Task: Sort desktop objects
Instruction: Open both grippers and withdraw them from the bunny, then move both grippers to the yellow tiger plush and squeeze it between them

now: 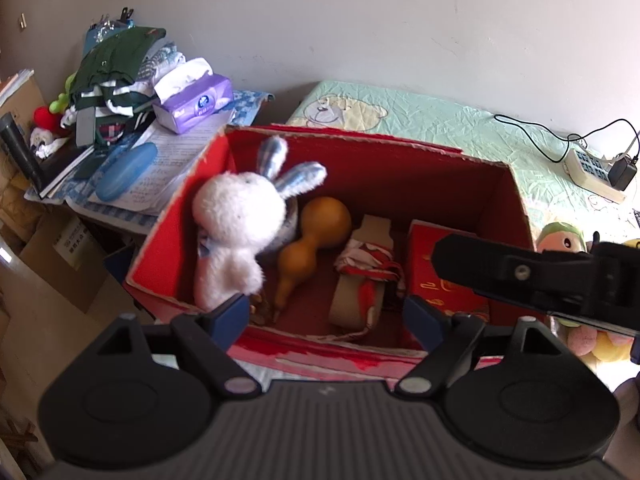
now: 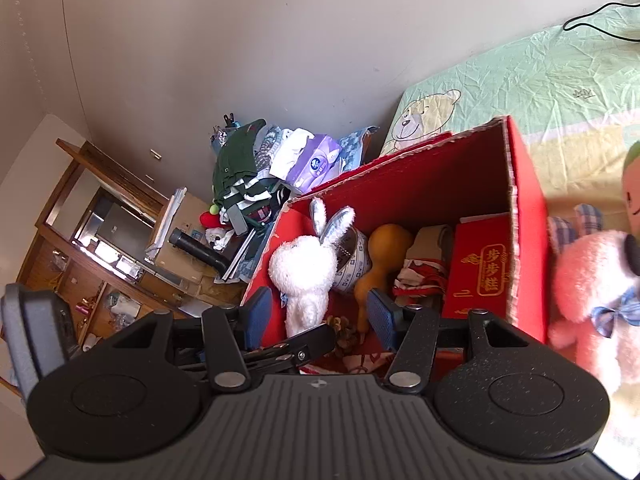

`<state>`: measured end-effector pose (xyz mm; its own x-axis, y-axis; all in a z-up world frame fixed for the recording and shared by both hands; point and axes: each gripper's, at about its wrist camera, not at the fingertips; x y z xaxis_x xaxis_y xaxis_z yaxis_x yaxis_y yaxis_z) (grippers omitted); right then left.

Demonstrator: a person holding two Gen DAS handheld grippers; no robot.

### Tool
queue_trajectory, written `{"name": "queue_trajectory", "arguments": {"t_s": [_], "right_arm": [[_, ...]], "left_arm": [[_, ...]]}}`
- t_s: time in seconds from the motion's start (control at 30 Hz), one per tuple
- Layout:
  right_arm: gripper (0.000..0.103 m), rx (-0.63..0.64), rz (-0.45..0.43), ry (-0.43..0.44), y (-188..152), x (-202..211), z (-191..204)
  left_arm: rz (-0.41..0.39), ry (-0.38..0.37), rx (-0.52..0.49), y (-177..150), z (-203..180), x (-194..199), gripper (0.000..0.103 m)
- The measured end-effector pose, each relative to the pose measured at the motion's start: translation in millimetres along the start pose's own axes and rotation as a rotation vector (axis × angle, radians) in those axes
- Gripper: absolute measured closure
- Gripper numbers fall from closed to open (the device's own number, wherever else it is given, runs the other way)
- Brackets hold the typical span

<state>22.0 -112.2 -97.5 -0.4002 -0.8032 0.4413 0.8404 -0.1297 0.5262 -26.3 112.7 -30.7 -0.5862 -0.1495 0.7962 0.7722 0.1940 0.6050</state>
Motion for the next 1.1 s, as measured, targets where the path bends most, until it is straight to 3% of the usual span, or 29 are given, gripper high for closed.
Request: {"name": "queue_trajectory", "arguments": {"t_s": [0.37, 0.73, 0.93, 1.1], "right_arm": [[0.045, 0.034, -0.055, -0.028, -9, 44, -16], [0.043, 0.123, -0.198, -0.115, -26, 91, -29], [0.043, 0.101, -0.240, -0.177, -40, 115, -50], [0.043, 0.033, -0.275, -0.278, -56, 145, -76]], "left_arm": [[-0.004, -0.006, -0.022, -7, -30, 2, 0.013], [-0.028, -0.028, -0.078, -8, -48, 0, 0.008], [-0.083, -0.108, -0.128, -9, -62, 15, 0.008], [-0.144, -0.259, -0.243, -15, -97, 38, 0.008]]}}
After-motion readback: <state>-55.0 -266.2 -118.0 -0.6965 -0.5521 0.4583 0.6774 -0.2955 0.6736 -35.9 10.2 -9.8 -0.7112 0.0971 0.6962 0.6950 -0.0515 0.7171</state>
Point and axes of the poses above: each gripper's, at about its wrist camera, not at the fingertips, and x roughly against the way its jaws point, z to its left, y to its top, and after that the axes turned 1 degree about z, right-handed
